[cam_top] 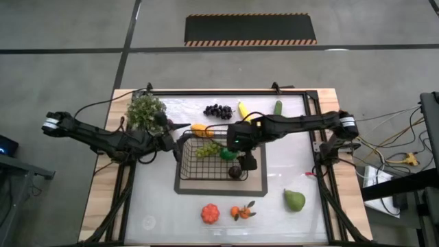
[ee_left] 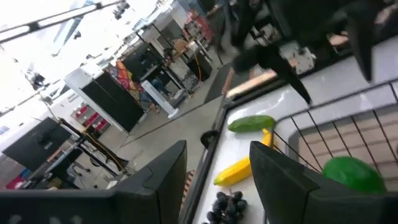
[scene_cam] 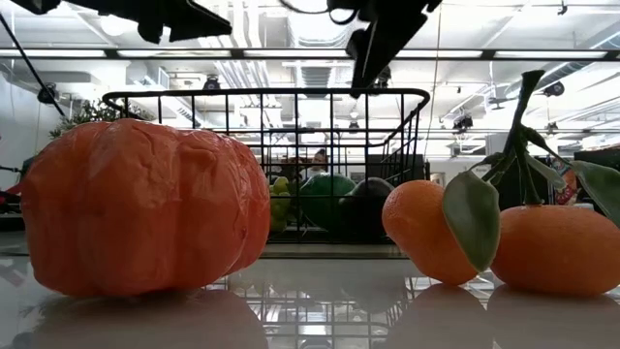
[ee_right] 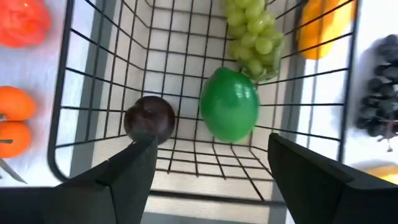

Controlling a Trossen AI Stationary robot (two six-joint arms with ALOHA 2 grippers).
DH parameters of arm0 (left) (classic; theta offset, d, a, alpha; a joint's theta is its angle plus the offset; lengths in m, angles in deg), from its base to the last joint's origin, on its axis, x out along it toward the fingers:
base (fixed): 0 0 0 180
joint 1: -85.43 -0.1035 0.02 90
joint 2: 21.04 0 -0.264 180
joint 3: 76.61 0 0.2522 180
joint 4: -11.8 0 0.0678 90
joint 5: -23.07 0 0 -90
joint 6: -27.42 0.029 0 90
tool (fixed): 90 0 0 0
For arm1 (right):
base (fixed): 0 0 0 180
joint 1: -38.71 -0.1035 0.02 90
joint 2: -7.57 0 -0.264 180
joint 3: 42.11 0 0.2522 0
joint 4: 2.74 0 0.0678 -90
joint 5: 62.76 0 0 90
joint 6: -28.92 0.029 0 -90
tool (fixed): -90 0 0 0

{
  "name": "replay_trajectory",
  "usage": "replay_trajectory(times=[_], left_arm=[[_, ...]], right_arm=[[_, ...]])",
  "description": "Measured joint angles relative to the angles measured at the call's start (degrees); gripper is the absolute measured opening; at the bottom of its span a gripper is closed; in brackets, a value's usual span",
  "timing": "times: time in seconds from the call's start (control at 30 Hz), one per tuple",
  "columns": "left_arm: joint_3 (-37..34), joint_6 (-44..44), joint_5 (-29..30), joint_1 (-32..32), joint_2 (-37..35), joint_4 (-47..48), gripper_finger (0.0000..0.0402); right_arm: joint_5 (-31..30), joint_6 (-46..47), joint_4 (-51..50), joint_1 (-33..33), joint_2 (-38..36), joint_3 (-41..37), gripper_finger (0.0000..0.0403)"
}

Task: Build produce basket
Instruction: Put the black grapes into the black wire basket

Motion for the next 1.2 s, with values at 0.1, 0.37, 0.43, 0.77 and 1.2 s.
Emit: replay_trajectory(times=[0.1,0.37,0.43,0.77,1.2], left_arm=[[0.4,-1.1,-0.1,0.0,2.2,-0.1,0.016],[4.3,-2.2,0.0,0.0,8.0,0.0,0.016],[5.6,-2.2,0.0,0.0,8.6,1.1,0.016],[14.1,-2.4,-0.8,-0.1,8.9,11.4,0.016],[29.5,-5.9,-21.8,-14.3,15.3,32.1,0.016]], right_arm=[[-0.6,0.4,1.9,0.0,-4.1,-3.8,0.0274],[-2.1,0.6,16.6,0.0,-16.9,-17.3,0.0262],[-2.1,-0.3,21.5,0.3,-20.0,-20.8,0.0263],[-8.0,-3.1,41.1,4.3,-28.5,-32.6,0.0262],[-7.9,-4.2,48.1,6.6,-36.3,-45.5,0.0257]])
